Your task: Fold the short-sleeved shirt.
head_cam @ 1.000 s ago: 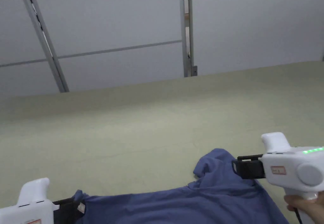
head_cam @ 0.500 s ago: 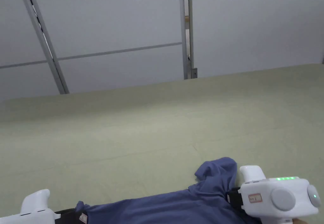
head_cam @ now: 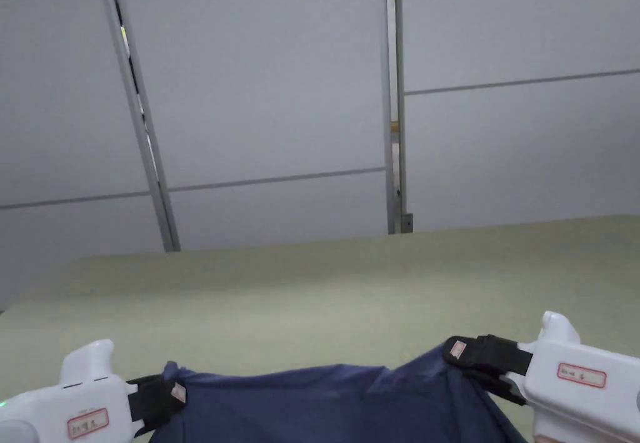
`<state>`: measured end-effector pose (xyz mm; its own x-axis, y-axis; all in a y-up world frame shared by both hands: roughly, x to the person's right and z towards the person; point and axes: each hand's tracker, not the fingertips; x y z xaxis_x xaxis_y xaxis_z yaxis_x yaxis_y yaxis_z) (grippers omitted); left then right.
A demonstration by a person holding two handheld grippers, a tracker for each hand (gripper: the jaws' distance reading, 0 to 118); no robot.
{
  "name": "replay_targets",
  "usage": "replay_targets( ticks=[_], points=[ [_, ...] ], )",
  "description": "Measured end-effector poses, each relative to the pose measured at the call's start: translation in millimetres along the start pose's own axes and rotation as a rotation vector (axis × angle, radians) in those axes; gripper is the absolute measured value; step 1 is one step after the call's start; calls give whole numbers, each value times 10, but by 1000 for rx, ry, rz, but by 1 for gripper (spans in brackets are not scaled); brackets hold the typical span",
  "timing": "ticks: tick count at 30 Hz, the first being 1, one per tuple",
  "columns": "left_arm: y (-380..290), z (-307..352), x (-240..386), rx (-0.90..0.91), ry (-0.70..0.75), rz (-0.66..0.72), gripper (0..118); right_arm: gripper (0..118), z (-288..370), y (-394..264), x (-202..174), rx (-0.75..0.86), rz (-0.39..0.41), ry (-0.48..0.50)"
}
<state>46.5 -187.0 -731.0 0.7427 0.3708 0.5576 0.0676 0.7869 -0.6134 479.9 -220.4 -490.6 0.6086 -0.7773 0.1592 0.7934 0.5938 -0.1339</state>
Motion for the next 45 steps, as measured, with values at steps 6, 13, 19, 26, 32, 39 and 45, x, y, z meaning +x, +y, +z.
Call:
replay_targets(
  ticks=[6, 13, 19, 26, 32, 39, 45],
  points=[
    [881, 796, 503, 230, 38, -56, 6, 4, 576, 794, -1310, 261, 425, -105],
    [2248, 1095, 1071, 361, 194, -139, 6, 4, 587, 1763, -2474, 427, 710, -289],
    [2960, 1003, 1681, 370, 319, -272, 6, 4, 239, 2318, -2943, 479, 762, -431],
    [3311, 573, 1809, 366, 318, -269, 6, 4, -184, 2716, -2892, 459, 809, -468],
    [3268, 119, 1644, 334, 289, -285, 6, 4, -438, 2833, -2438, 411, 773, -501],
    [2935, -247, 1504, 289, 322, -358, 6, 4, -487, 2484, -2023, 351, 778, -445],
    [1963, -213, 957, 285, 270, -414, 6, 4, 149, 1335, -1393, 344, 783, -326]
  ],
)
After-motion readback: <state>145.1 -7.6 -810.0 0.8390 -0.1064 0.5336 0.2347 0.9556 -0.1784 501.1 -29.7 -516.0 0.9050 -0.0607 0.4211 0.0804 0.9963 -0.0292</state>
